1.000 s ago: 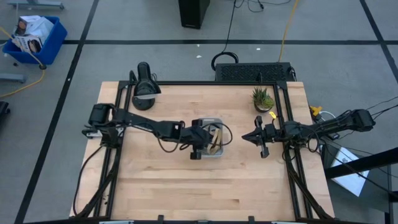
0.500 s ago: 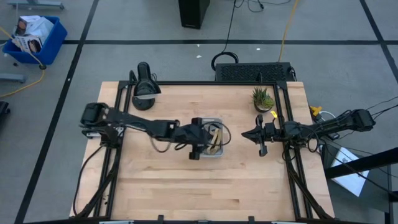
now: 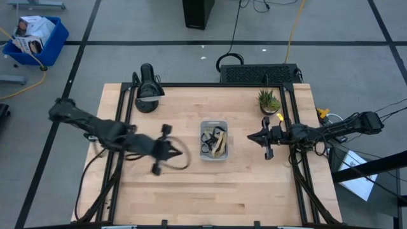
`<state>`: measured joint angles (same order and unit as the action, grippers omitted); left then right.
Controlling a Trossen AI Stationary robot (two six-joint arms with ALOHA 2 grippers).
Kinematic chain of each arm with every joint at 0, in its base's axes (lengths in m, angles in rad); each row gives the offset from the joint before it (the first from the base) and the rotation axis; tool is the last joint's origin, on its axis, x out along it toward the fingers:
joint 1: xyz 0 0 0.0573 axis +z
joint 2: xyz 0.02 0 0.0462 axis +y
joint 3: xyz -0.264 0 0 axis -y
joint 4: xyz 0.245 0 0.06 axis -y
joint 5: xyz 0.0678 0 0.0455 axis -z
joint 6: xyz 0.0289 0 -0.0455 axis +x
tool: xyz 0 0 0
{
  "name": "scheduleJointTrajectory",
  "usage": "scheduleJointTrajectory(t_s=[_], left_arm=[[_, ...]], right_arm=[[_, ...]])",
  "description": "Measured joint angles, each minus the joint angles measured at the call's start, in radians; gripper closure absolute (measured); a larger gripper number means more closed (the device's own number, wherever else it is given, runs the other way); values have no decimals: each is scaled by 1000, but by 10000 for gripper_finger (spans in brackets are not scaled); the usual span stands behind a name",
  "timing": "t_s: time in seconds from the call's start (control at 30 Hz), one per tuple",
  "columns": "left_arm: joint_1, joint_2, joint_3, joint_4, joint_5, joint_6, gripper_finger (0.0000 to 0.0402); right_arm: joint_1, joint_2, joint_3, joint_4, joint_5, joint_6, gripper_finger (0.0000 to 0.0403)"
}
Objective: Pick and place rubber bands into bin
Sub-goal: Return to Home Position
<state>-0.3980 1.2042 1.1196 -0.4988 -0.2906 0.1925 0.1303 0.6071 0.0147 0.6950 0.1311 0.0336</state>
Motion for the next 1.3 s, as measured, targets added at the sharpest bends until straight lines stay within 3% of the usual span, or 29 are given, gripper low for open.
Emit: scheduleJointTrajectory(t_s=[0.2, 0.53, 0.63, 0.93, 1.3], left_arm=[[-109, -240, -230, 167, -102, 12, 397], [-59, -461, -693, 629, -107, 1, 399], [-62, -525, -795, 741, -155, 23, 400], [-62, -715, -957, 756, -83, 14, 400], [35, -761, -1053, 832, -103, 18, 401]], right_arm=[[0, -1, 0, 43, 0, -37, 402], [0, -2, 0, 77, 4, -102, 402], [0, -2, 0, 110, 4, -111, 403], [0, -2, 0, 113, 1, -137, 403], [0, -2, 0, 112, 3, -151, 403]])
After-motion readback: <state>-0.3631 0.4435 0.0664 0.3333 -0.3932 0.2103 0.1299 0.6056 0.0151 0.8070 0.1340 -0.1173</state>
